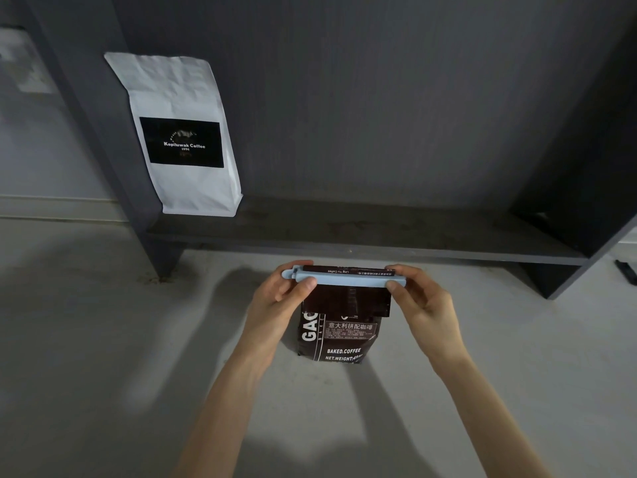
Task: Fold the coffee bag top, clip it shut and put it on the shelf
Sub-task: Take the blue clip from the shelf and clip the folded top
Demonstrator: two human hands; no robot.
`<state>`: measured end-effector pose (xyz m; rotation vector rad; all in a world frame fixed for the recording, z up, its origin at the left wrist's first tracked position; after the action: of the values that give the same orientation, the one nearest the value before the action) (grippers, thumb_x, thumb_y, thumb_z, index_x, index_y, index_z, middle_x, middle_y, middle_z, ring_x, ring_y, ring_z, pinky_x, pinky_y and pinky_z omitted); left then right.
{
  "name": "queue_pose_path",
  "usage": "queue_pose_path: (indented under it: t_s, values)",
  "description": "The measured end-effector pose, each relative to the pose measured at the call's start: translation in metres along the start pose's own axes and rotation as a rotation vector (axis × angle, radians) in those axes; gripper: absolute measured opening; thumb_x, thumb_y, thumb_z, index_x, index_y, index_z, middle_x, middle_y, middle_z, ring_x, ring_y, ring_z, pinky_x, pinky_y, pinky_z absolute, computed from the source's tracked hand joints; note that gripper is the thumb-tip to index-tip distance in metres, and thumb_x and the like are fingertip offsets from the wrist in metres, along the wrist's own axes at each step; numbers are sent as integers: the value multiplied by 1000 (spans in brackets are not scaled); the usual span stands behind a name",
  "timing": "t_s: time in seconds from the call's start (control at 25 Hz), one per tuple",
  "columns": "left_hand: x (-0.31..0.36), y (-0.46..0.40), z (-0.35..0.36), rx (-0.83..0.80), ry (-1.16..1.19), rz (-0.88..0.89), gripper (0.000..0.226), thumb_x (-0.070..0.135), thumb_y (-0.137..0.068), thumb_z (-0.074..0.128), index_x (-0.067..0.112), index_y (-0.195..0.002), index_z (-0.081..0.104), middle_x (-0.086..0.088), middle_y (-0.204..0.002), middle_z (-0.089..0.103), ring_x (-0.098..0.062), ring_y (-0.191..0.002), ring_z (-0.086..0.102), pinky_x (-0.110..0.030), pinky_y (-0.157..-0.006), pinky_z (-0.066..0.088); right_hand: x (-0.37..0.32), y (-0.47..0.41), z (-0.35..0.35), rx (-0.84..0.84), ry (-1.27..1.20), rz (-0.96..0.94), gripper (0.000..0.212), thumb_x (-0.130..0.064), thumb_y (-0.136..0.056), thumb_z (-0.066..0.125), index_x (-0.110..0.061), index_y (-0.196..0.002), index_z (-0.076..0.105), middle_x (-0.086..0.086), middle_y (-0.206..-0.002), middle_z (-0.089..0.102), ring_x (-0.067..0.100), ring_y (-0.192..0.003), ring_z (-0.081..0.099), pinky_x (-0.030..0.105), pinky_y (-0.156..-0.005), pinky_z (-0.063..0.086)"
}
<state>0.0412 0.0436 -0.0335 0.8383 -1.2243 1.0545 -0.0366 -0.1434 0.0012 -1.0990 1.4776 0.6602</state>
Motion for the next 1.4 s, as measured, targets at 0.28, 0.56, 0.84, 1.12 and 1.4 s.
queue_pose_path:
  t_s: [0.28, 0.56, 0.84, 1.12, 1.4]
  values:
    - [4, 0, 0, 22, 28, 11, 18, 9, -78, 61, 18, -94, 64, 10, -83, 73, 2, -81, 66, -5, -65, 47, -67, -6, 44, -189, 715, -383, 41, -36, -80, 55, -20, -118, 53, 2, -118, 58, 18, -106, 55, 40, -100, 39]
    - [6, 0, -4, 14, 12, 28, 20, 11, -77, 63, 25, -90, 67, 15, -76, 74, 1, -82, 66, -6, -65, 48, -51, -16, 77, -377, 709, -207, 26, -34, -83, 53, -23, -106, 60, 3, -108, 65, 24, -97, 58, 44, -85, 50]
    - [1, -3, -2, -39, 50, -2, 20, 12, -80, 59, 25, -93, 66, 14, -79, 74, 0, -84, 65, -8, -70, 48, -54, -13, 79, -319, 728, -225, 24, -26, -85, 52, -18, -108, 58, 4, -112, 63, 22, -98, 58, 38, -96, 41]
    - [1, -2, -5, 68, 57, 53, 15, 9, -79, 60, 18, -88, 68, 12, -73, 73, 1, -76, 65, -7, -66, 47, -54, -11, 78, -253, 734, -232, 21, -20, -86, 51, -13, -104, 57, 5, -112, 61, 25, -101, 55, 27, -94, 25]
    - [0, 0, 0, 55, 154, 71, 17, 3, -79, 57, 13, -88, 67, 13, -71, 74, 0, -76, 65, -8, -67, 48, -57, -8, 78, -216, 730, -263, 17, -15, -84, 52, -9, -100, 57, 6, -108, 62, 25, -95, 56, 21, -86, 20]
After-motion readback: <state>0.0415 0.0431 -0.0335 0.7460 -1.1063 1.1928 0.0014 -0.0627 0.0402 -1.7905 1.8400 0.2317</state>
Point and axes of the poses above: each hand's wrist, its own y-axis away from the middle knuckle, its own z-axis out of the palm, x = y × z, the point moved 10 cm from there along -y, towards the middle knuckle
